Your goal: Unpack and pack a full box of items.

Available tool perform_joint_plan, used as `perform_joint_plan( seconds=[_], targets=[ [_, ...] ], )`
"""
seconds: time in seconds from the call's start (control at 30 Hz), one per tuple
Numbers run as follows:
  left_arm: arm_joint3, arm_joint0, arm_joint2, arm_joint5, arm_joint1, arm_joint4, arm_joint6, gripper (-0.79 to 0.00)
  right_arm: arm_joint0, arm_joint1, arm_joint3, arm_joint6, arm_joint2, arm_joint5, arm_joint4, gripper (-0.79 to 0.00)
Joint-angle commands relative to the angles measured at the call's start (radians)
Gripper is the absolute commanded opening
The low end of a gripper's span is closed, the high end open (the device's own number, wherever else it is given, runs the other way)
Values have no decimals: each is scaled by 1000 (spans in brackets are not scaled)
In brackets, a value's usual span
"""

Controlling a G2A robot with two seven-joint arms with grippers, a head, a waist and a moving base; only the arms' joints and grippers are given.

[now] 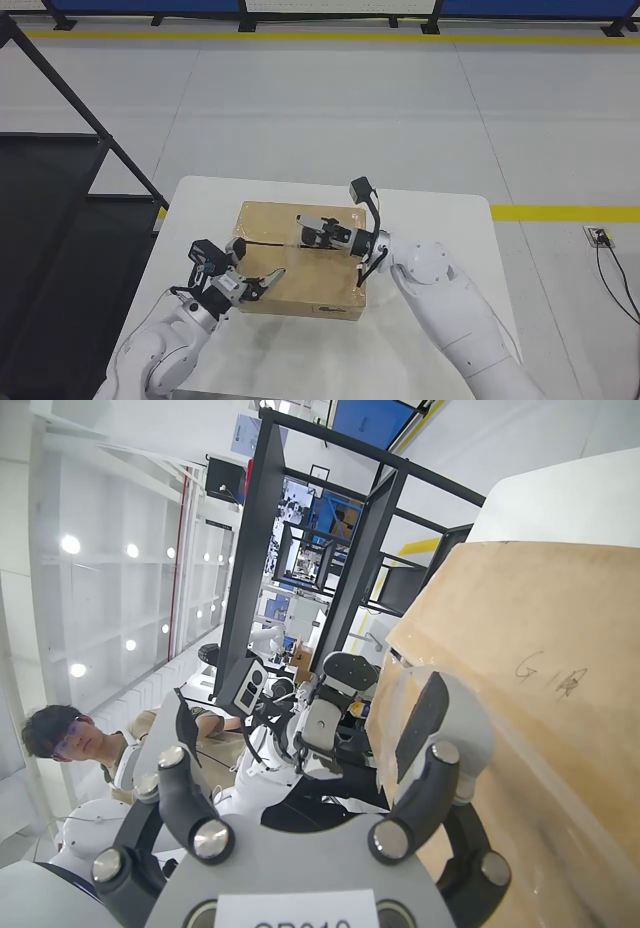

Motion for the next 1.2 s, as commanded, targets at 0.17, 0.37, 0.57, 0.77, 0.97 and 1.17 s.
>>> perform_joint_plan(
  seconds=[0.17,0.37,0.57,0.77,0.97,1.17],
  targets=[
    [6,1,24,-15,0,148,69,0,20,-6,26,-3,-10,-5,14,0],
    [22,-11,38,-1,-3,226,108,0,39,-11,49,-2,-16,-8,25,0],
    [45,-38,71,38,-13,271,164,0,53,-15,72,4,-21,-15,34,0],
    [55,-55,90,48,-17,336,203,-157,63,-17,88,12,-23,-19,44,0],
    [64,-67,109,66,-22,393,227,-520,72,-20,101,20,-26,-23,50,0],
    [71,-74,118,81,-26,425,245,-637,81,-22,113,29,-28,-23,54,0]
  ],
)
